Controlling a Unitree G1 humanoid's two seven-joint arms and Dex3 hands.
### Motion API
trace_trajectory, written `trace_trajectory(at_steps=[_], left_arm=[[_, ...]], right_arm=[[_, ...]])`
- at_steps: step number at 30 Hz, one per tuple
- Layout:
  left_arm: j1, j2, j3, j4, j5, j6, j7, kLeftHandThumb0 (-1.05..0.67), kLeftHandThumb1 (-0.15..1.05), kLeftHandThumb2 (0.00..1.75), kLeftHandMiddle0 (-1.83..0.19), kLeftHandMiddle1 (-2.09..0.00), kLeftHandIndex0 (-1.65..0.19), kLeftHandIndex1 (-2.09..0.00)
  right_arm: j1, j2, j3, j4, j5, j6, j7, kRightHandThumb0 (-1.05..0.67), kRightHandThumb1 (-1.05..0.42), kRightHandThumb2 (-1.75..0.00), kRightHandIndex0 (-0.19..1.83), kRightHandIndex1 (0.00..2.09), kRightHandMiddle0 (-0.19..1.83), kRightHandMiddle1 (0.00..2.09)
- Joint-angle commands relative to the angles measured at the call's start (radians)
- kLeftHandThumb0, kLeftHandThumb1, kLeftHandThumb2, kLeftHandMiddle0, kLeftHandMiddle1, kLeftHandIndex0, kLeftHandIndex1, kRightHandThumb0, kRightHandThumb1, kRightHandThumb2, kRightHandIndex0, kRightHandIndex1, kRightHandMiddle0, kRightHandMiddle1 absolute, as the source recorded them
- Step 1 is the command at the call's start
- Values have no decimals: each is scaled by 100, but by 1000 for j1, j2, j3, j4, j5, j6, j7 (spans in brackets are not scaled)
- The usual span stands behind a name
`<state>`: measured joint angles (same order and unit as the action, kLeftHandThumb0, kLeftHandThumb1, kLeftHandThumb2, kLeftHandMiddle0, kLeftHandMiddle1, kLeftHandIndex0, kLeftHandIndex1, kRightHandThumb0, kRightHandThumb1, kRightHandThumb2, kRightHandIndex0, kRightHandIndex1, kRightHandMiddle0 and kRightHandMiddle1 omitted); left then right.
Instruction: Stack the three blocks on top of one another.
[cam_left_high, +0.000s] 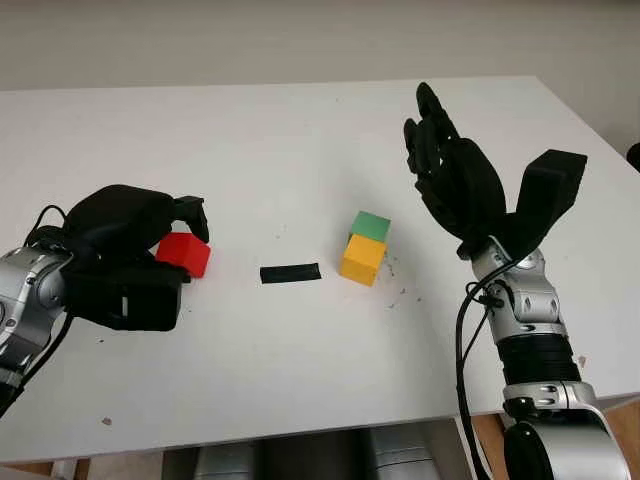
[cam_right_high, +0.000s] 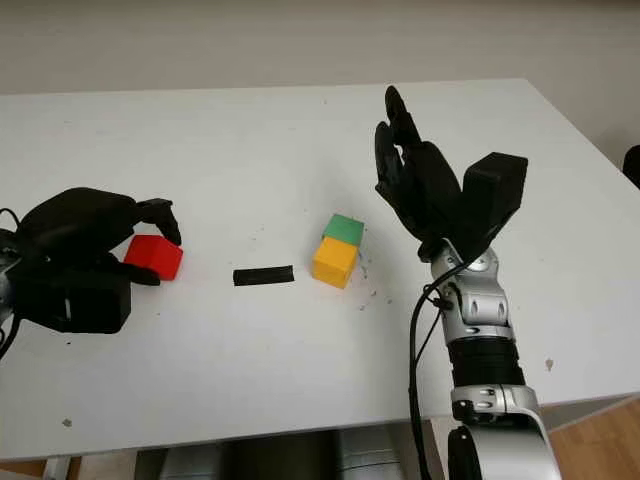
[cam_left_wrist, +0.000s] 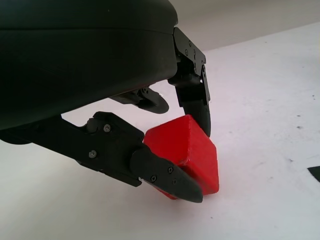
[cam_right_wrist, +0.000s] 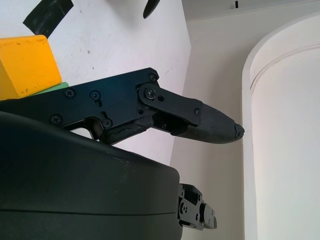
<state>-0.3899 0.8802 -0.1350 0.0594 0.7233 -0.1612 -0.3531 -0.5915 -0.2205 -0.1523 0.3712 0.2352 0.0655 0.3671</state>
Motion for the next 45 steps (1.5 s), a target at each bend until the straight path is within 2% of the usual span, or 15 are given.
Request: trace_trajectory(at_steps=[1,5,12,13,15,16,22,27,31,34,39,45], left_arm=[[-23,6,6,-34,-3,-11,-3,-41,94,5,-54,-11,-38,-140],[-15,-23,45,-104,-101,-9,-27,-42,97,6,-51,-13,-34,-151],[-28,-66,61,-158,-158,-30,-5,-45,97,5,-47,-18,-38,-156],[-33,-72,59,-162,-157,-37,-1,-45,98,5,-43,-25,-37,-158],[-40,-79,56,-167,-155,-48,2,-45,98,5,-23,-62,-35,-158],[-44,-83,54,-168,-155,-52,3,-45,99,6,-19,-68,-34,-158],[-65,-134,46,-172,-187,-64,3,-43,99,5,-12,-82,-30,-162],[-66,-216,46,-158,-263,2,-15,-43,98,5,-10,-80,-32,-154],[-75,-278,38,-94,-299,20,4,-42,98,5,-4,-80,-34,-152],[-85,-322,29,-20,-317,-4,32,-41,99,6,-2,-80,-34,-151],[-92,-376,11,44,-327,13,51,-47,101,6,-2,-70,-28,-159],[-88,-420,8,72,-341,75,50,-47,101,5,-7,-55,-29,-157]], right_arm=[[2,-6,2,-25,1,3,1,-68,-105,-73,-19,0,-19,0],[4,-5,2,-30,3,12,1,-68,-105,-73,-19,0,-19,0],[6,1,5,-36,3,17,-6,-67,-105,-73,-19,0,-19,0],[6,3,4,-34,4,15,-6,-67,-105,-73,-19,0,-19,0],[6,5,3,-33,6,13,-6,-67,-105,-73,-19,0,-19,0],[6,6,3,-34,7,14,-7,-67,-105,-73,-19,0,-19,0],[15,6,5,-50,6,26,-12,-69,-105,-72,-19,0,-19,0],[20,7,10,-55,0,21,-12,-68,-105,-73,-19,0,-19,0],[19,11,9,-49,0,22,-17,-67,-105,-74,-19,0,-19,0],[19,11,10,-50,-1,21,-20,-67,-105,-74,-19,0,-19,0],[18,5,10,-48,0,20,-14,-68,-105,-73,-19,0,-19,0],[19,0,9,-50,-1,22,-11,-68,-105,-72,-19,0,-19,0]])
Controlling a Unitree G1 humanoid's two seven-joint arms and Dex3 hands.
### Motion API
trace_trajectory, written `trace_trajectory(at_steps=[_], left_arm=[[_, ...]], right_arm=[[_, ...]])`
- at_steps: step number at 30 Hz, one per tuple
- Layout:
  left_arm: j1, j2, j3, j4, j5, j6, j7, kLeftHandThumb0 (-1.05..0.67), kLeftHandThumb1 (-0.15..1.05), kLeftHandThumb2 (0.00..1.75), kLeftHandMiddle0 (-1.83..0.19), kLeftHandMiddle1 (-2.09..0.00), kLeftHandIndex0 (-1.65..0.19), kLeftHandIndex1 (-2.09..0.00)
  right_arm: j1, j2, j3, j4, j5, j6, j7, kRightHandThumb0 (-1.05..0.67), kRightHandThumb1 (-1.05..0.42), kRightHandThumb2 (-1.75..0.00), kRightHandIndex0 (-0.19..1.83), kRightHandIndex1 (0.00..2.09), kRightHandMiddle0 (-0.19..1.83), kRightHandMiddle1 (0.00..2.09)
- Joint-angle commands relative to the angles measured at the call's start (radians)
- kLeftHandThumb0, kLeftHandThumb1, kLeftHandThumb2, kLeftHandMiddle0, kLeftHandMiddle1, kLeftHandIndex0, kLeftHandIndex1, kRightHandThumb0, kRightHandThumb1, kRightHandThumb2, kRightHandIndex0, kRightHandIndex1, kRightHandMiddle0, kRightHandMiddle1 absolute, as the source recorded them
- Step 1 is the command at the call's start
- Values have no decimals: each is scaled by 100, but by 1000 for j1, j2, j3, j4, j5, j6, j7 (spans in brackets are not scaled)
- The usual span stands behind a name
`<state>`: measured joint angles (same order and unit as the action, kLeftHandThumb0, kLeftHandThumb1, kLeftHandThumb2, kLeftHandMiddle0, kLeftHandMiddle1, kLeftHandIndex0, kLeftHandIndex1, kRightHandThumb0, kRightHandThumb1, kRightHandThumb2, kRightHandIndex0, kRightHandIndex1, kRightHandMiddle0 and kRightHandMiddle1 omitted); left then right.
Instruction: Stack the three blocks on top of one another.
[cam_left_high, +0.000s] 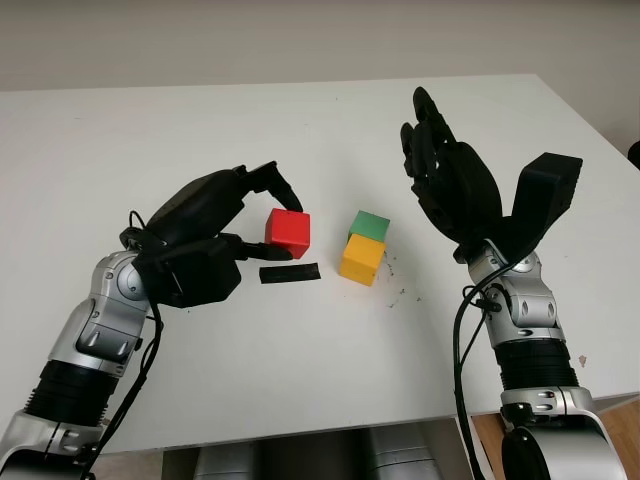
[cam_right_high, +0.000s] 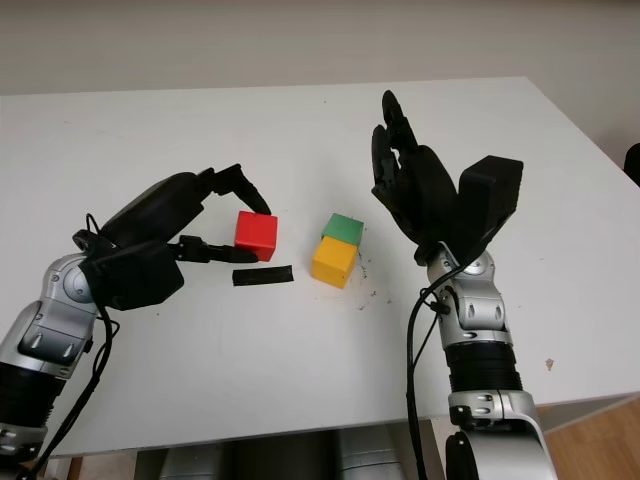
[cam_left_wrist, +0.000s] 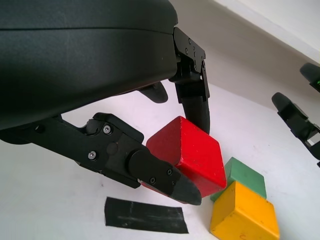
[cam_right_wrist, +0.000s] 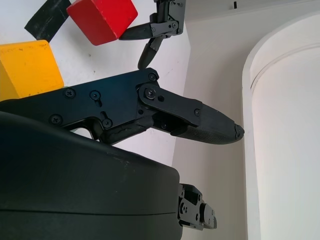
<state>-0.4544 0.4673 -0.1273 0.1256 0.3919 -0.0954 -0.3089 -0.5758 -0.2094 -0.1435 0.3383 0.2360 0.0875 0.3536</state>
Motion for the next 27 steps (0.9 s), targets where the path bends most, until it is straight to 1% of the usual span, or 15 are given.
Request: trace_trajectory(at_steps=[1,7,16,20,27], left_arm=[[-22,-14,0,8,-13,19,7,-47,101,5,-8,-54,-29,-157],[-6,-51,2,6,-49,87,1,-43,100,5,-9,-49,-32,-159],[5,-37,-28,-10,-12,118,-2,-46,99,5,-11,-48,-32,-162],[7,-28,-38,-4,6,102,0,-45,98,5,-12,-49,-31,-162],[12,-11,-48,-22,31,131,-22,-45,98,5,-13,-48,-30,-157]], right_arm=[[4,-12,0,-18,-1,1,4,-68,-105,-72,-19,0,-19,0],[3,-8,1,-21,-1,2,1,-67,-105,-72,-19,0,-19,0],[2,-10,0,-21,0,4,3,-67,-105,-73,-19,0,-19,0],[2,-10,1,-20,-2,0,3,-67,-105,-73,-19,0,-19,0],[2,-8,-2,-18,4,2,5,-67,-105,-72,-19,0,-19,0]])
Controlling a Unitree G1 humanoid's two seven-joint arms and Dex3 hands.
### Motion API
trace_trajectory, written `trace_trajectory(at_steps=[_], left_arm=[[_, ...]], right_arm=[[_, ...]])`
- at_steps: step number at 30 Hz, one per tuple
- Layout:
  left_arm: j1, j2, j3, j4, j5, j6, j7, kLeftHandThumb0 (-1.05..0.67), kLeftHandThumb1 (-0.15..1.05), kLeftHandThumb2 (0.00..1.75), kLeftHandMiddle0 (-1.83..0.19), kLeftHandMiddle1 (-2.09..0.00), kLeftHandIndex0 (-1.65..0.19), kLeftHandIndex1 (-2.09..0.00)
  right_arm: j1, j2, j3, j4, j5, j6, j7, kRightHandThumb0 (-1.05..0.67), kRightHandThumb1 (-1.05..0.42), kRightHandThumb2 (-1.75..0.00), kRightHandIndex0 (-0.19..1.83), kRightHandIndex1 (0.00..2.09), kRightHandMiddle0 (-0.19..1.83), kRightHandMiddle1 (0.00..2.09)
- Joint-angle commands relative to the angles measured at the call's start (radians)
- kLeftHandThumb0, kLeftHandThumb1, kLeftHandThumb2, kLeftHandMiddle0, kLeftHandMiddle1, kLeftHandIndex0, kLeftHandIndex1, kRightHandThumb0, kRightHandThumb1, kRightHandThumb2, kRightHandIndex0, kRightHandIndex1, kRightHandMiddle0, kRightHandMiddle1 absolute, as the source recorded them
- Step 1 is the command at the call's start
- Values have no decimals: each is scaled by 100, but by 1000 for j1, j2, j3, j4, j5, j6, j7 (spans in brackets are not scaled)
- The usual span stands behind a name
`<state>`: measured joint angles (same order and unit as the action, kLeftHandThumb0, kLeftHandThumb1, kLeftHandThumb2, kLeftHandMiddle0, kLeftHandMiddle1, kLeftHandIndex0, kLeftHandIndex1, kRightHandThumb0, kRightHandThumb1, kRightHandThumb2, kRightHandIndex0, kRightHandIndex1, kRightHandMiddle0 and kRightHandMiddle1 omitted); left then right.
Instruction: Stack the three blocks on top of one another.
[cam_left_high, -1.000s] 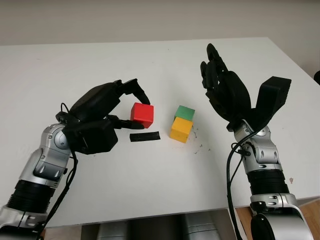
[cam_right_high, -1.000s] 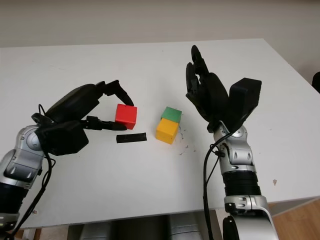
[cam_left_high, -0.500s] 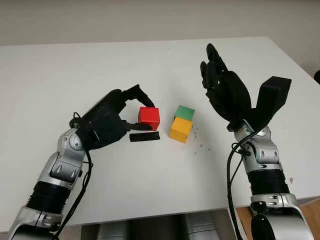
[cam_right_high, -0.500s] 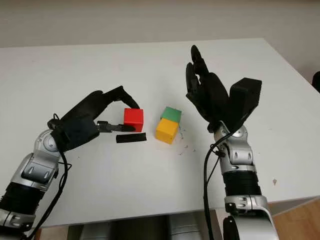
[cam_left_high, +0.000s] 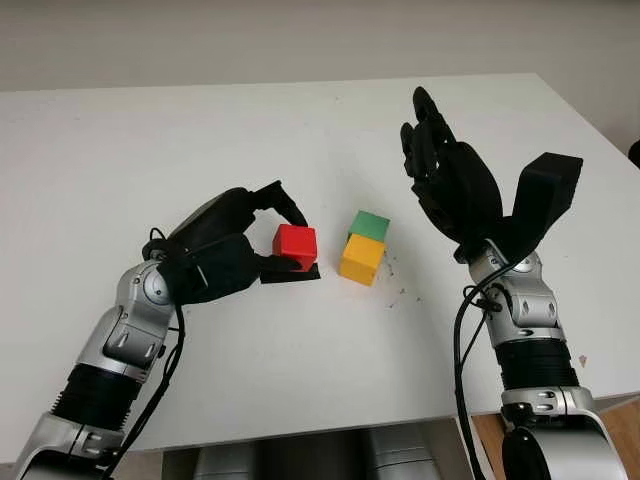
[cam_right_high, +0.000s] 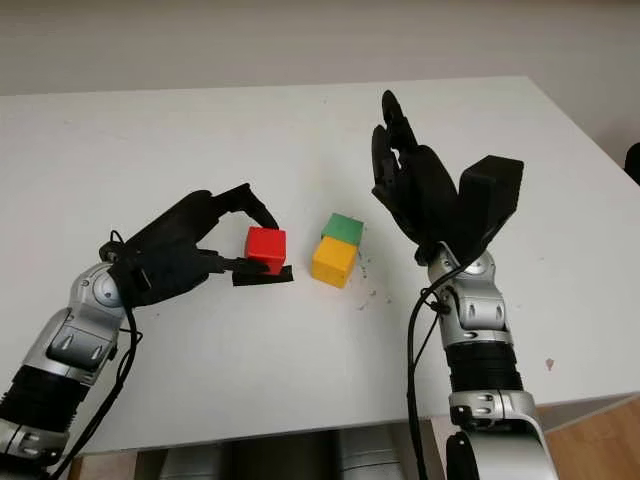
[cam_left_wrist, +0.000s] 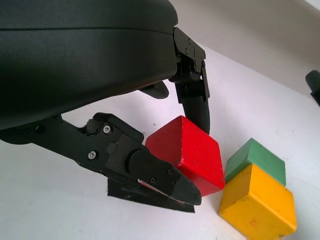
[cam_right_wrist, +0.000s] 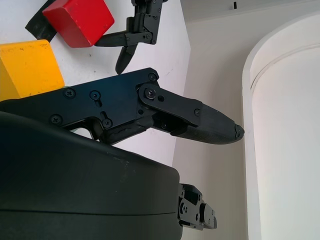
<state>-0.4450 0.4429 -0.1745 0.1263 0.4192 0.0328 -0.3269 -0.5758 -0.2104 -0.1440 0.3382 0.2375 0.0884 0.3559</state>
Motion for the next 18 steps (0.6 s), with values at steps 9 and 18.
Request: trace_trajectory(at_steps=[9,18], left_arm=[[4,18,-16,-11,21,8,-3,-44,96,5,-15,-46,-33,-156],[4,26,-30,-21,43,28,-18,-43,96,5,-22,-31,-33,-149]], right_arm=[[3,-11,1,-18,-4,-1,4,-67,-105,-73,-19,0,-19,0],[4,-10,-3,-24,2,6,3,-68,-105,-72,-19,0,-19,0]])
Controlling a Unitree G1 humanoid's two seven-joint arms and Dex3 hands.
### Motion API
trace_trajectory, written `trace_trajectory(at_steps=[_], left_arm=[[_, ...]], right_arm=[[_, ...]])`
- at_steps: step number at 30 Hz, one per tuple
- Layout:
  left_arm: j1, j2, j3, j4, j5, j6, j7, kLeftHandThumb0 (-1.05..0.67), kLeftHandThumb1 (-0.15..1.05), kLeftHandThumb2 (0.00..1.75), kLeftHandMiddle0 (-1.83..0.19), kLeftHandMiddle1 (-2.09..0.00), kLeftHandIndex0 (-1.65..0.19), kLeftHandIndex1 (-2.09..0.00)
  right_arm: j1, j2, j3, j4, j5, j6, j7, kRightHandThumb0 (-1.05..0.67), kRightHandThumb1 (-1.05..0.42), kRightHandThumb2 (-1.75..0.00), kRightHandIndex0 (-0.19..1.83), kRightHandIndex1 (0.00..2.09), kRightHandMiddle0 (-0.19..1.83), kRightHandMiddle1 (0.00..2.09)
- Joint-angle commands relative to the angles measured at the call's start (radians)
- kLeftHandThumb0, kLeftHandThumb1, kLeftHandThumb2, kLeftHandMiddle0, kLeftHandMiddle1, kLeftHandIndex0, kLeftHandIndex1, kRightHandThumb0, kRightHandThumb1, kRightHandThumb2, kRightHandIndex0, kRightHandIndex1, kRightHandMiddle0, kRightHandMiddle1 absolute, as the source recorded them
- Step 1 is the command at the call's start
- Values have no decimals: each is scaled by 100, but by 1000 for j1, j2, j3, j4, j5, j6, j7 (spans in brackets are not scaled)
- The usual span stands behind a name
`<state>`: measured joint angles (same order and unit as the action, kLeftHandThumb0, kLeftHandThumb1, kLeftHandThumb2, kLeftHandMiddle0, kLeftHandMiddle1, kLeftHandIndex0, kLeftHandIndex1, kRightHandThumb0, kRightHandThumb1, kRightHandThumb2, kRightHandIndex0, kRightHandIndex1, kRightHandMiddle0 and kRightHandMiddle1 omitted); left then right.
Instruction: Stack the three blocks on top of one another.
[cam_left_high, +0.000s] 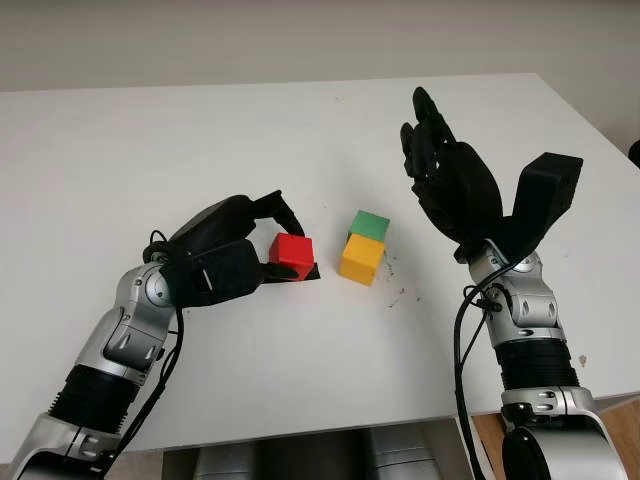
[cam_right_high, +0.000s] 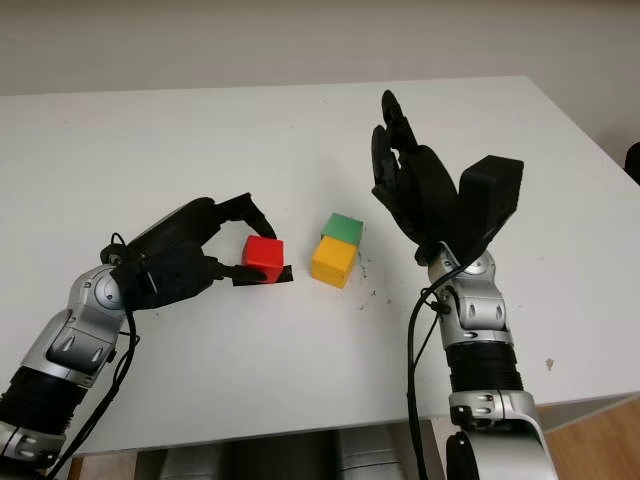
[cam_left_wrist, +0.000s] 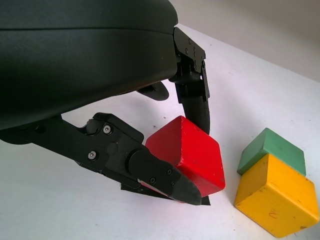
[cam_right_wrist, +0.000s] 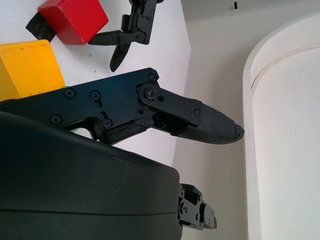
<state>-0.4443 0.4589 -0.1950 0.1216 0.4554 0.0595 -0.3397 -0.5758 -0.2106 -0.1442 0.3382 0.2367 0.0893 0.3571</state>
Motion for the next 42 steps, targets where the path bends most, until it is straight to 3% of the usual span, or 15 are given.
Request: trace_trajectory(at_steps=[1,11,14,18,20,32,37,40,42], left_arm=[[2,10,-11,-17,9,5,-8,-43,96,5,-22,-30,-33,-149],[1,18,-22,-17,40,-2,-8,-46,94,5,-27,-20,-37,-139],[1,25,-23,-15,40,-10,-16,-57,93,5,-25,-13,-27,-110],[-4,40,-35,-18,55,-6,-37,-70,94,6,-13,-5,-27,-33],[-6,45,-38,-21,66,-2,-45,-72,95,6,-10,-4,-25,-20],[1,72,-21,-49,62,-13,-69,-80,97,6,9,-1,2,-2],[33,101,65,-147,-14,-3,-82,-92,103,11,19,0,18,-1],[88,57,195,-252,-126,44,-27,-93,105,45,19,0,19,0],[115,-10,292,-309,-236,74,35,-88,105,60,19,0,19,0]], right_arm=[[4,-9,-2,-23,2,4,1,-68,-105,-72,-19,0,-19,0],[3,-10,-5,-26,6,13,1,-68,-105,-71,-19,0,-19,0],[2,-11,-5,-26,4,12,3,-68,-105,-71,-19,0,-19,0],[3,-12,-2,-27,0,10,3,-68,-105,-72,-19,0,-19,0],[3,-11,-3,-28,0,15,1,-68,-105,-72,-19,0,-19,0],[9,-16,-2,-32,-3,11,5,-67,-105,-72,-19,0,-19,0],[13,-24,0,-43,-8,15,7,-67,-105,-72,-19,0,-19,0],[6,-32,-2,-38,-12,4,12,-65,-105,-72,-19,0,-19,0],[-9,-37,-7,-29,-10,-2,16,-65,-105,-54,-19,0,-19,0]])
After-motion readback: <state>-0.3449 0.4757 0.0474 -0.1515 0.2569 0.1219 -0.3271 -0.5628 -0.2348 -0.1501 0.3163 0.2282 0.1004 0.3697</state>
